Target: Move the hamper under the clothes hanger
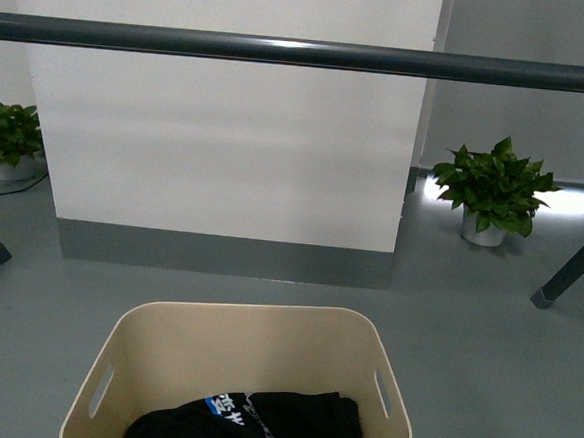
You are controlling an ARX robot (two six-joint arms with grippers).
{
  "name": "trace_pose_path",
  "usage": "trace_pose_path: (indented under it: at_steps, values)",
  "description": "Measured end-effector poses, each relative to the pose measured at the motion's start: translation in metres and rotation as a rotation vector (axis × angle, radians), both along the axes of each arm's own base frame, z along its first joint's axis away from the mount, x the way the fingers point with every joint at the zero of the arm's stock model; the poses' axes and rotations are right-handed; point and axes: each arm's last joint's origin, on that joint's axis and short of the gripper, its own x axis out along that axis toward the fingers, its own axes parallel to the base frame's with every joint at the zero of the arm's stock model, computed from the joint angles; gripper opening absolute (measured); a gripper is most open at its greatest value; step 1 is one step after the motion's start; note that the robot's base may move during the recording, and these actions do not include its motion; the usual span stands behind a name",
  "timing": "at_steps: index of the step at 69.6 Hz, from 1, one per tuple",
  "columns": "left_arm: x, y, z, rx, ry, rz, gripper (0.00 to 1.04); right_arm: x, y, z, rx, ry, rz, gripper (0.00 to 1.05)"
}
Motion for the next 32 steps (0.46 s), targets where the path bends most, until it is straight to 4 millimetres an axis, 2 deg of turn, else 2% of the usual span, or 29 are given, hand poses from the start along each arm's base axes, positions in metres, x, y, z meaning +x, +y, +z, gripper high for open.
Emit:
trace_pose_path:
  at_steps: [12,32]
  values:
    - [0.0,0.0,0.0,0.001,0.0,0.0,1.0,0.0,0.0,0.0,0.0,0.0,0.0,0.98]
    - [0.0,0.0,0.0,0.001,0.0,0.0,0.98,0.0,0.0,0.0,0.0,0.0,0.0,0.97]
